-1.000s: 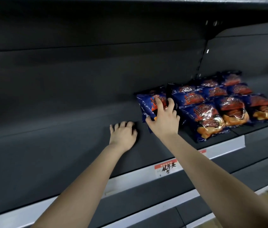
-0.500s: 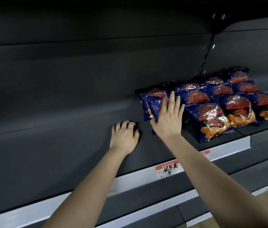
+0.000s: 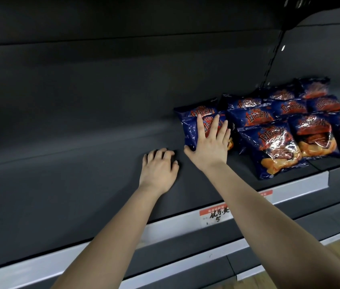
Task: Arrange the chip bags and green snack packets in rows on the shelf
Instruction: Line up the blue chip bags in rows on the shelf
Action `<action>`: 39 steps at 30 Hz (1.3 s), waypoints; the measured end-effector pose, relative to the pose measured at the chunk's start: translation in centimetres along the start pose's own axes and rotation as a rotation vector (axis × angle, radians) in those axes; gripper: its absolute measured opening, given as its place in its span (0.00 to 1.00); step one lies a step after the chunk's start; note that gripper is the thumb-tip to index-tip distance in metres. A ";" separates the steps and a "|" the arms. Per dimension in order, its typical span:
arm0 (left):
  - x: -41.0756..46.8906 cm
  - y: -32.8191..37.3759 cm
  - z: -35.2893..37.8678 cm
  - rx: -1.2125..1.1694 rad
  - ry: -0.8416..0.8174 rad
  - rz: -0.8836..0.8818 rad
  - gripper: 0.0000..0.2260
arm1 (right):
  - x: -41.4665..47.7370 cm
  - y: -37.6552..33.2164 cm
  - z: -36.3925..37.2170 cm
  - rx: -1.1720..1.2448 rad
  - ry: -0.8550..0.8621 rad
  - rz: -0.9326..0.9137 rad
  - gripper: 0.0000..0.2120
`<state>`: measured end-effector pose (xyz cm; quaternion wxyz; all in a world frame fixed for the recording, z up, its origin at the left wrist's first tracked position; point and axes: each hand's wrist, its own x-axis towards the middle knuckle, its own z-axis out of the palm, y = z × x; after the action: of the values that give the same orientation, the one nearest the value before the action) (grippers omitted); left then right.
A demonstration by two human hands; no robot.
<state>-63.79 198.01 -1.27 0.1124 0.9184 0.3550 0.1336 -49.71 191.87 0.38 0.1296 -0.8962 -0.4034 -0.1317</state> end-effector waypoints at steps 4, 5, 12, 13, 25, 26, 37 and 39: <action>0.0 0.1 -0.1 0.000 -0.002 -0.005 0.19 | 0.5 -0.4 0.5 -0.005 0.017 -0.007 0.44; -0.1 0.0 -0.1 -0.003 -0.004 -0.006 0.19 | 0.6 -0.5 0.6 0.002 0.023 -0.008 0.43; 0.0 0.0 -0.1 -0.004 0.000 -0.006 0.18 | 1.0 -0.8 1.0 0.011 0.039 0.008 0.38; 0.0 0.0 0.0 -0.003 -0.001 -0.008 0.18 | 1.0 -0.9 1.0 0.016 0.039 0.012 0.37; -0.2 0.2 -0.2 -0.012 0.002 -0.022 0.18 | 0.3 -1.1 -0.2 0.076 -0.029 0.101 0.34; -0.2 0.2 -0.2 -0.011 0.004 -0.022 0.18 | 0.1 -1.0 -0.3 0.077 -0.033 0.109 0.34; -0.2 0.2 -0.2 -0.010 0.001 -0.016 0.18 | -0.7 -1.1 -0.8 0.145 -0.017 0.245 0.34; -0.2 0.1 -0.2 -0.012 -0.003 -0.015 0.18 | -0.5 -1.1 -0.6 0.135 -0.029 0.239 0.34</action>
<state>-63.94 197.79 -1.07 0.1195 0.9152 0.3610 0.1336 -50.95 192.00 0.94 0.1984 -0.9289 -0.3035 -0.0752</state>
